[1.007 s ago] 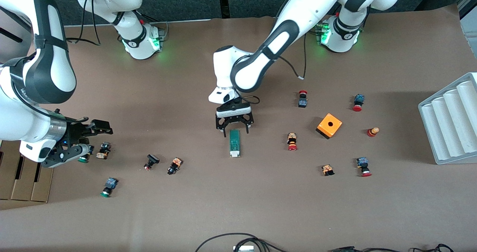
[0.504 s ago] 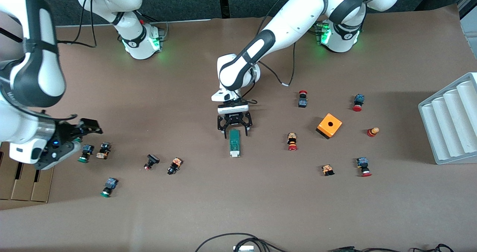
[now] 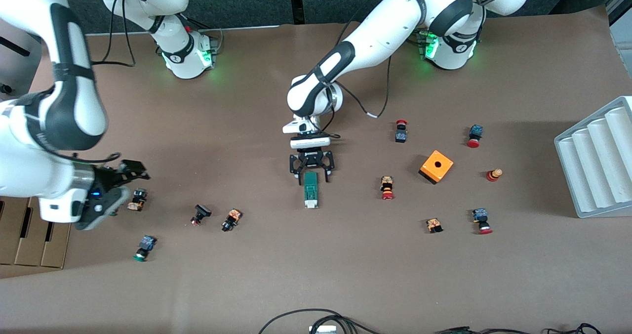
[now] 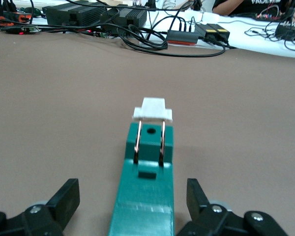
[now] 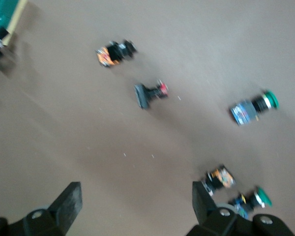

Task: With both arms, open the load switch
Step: 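Grasp the green switch base with the left gripper and lift it, then hold the switch with the left gripper while the right gripper reaches the handle, then close the right gripper on the white switch handle, then push the white handle toward the switch base with the right gripper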

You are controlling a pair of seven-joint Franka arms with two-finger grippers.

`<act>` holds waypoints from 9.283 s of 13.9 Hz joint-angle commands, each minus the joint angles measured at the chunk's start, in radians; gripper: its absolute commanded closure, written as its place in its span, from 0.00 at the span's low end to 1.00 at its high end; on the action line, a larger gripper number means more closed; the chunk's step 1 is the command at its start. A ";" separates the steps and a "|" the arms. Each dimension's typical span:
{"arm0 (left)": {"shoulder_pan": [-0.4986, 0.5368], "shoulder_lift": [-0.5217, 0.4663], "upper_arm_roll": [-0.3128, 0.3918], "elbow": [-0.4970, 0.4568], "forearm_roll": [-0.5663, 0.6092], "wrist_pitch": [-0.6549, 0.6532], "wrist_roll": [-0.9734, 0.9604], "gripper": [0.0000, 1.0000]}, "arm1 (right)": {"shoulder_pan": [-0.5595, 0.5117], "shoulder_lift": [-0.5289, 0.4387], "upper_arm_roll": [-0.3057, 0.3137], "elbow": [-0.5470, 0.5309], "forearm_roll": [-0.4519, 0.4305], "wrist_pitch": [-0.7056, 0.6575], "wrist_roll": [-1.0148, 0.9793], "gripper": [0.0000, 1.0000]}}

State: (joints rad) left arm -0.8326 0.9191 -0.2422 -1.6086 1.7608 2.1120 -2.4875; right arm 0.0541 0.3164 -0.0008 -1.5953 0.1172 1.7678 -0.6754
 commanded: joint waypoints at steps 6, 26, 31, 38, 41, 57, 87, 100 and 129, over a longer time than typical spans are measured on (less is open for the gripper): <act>-0.074 0.057 0.011 0.001 0.068 -0.125 -0.053 0.17 | 0.130 0.061 -0.004 0.037 -0.005 0.079 -0.027 0.00; -0.076 0.058 0.011 -0.002 0.077 -0.135 -0.017 0.52 | 0.478 0.432 -0.010 0.216 -0.011 0.527 -0.260 0.00; -0.076 0.058 0.012 -0.002 0.077 -0.135 -0.016 0.52 | 0.542 0.481 -0.024 0.218 -0.011 0.596 -0.254 0.01; -0.074 0.058 0.012 -0.001 0.077 -0.139 -0.014 0.51 | 0.708 0.540 -0.160 0.241 -0.004 0.639 -0.196 0.03; -0.074 0.058 0.012 -0.001 0.077 -0.139 -0.014 0.51 | 0.716 0.541 -0.160 0.239 -0.002 0.637 -0.171 0.03; -0.074 0.061 0.014 -0.001 0.083 -0.139 -0.014 0.52 | 0.739 0.559 -0.157 0.238 -0.002 0.637 -0.164 0.21; -0.071 0.060 0.017 -0.001 0.092 -0.139 -0.013 0.52 | 0.765 0.575 -0.156 0.225 -0.001 0.664 -0.150 0.53; -0.069 0.060 0.017 -0.001 0.092 -0.139 -0.013 0.52 | 0.779 0.563 -0.153 0.199 -0.011 0.647 -0.110 0.61; -0.068 0.060 0.015 0.001 0.092 -0.139 0.001 0.52 | 0.780 0.518 -0.150 0.164 -0.010 0.595 -0.110 0.61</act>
State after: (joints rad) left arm -0.9010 0.9705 -0.2376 -1.6124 1.8411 1.9829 -2.5020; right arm 0.8076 0.8559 -0.1622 -1.3791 0.1095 2.4209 -0.8182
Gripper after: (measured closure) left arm 0.507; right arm 0.608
